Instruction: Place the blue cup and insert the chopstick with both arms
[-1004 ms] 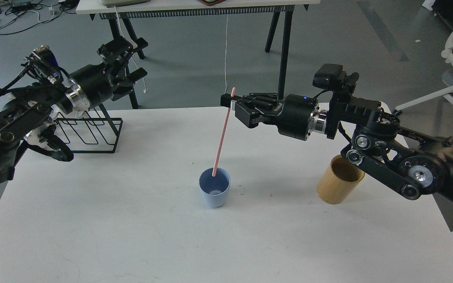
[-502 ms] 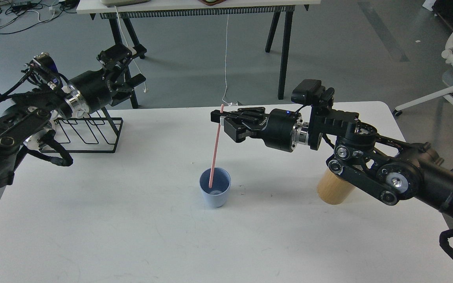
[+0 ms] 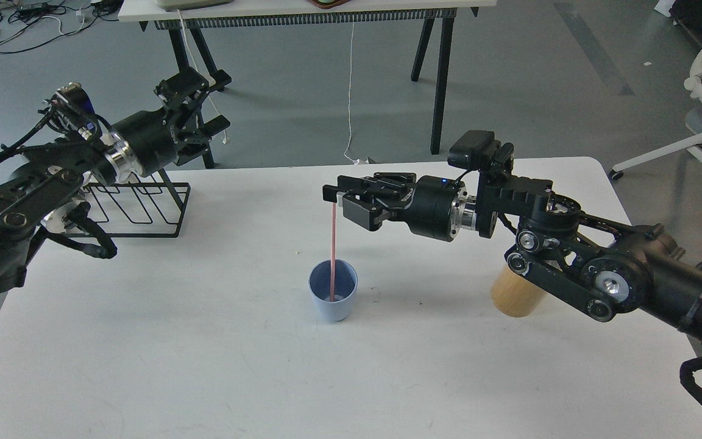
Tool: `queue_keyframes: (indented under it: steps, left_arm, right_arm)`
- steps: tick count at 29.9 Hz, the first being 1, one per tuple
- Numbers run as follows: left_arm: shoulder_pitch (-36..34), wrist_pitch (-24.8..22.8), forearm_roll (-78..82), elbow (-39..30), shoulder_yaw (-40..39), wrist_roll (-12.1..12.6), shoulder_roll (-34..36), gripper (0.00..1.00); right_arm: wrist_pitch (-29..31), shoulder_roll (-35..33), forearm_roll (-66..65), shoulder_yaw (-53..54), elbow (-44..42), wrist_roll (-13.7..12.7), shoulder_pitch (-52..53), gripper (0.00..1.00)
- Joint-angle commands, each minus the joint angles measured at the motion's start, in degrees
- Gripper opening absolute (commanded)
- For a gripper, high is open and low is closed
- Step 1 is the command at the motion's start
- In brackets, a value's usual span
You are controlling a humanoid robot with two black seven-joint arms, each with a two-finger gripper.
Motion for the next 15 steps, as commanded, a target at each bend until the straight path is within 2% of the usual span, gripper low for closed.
queue_keyframes:
  steps: [1,5,15]
  left_arm:
    - [-0.1,0.0,0.0,0.0,-0.5,0.0,0.0,1.00]
    - [-0.2,0.0,0.1,0.0,-1.6,0.0,-0.1,1.00]
    - [-0.8,0.0,0.0,-0.2,-5.0,0.0,-0.2,1.00]
  right_arm:
    - [-0.1,-0.4,0.5,0.9,0.1,0.0,0.3,1.00]
    - [-0.1,-1.1,2.8,5.2,0.1,0.0,0.3,1.00]
    - [-0.2,-9.2,31.6,12.7,-0.1,-0.1,-1.2,1.00]
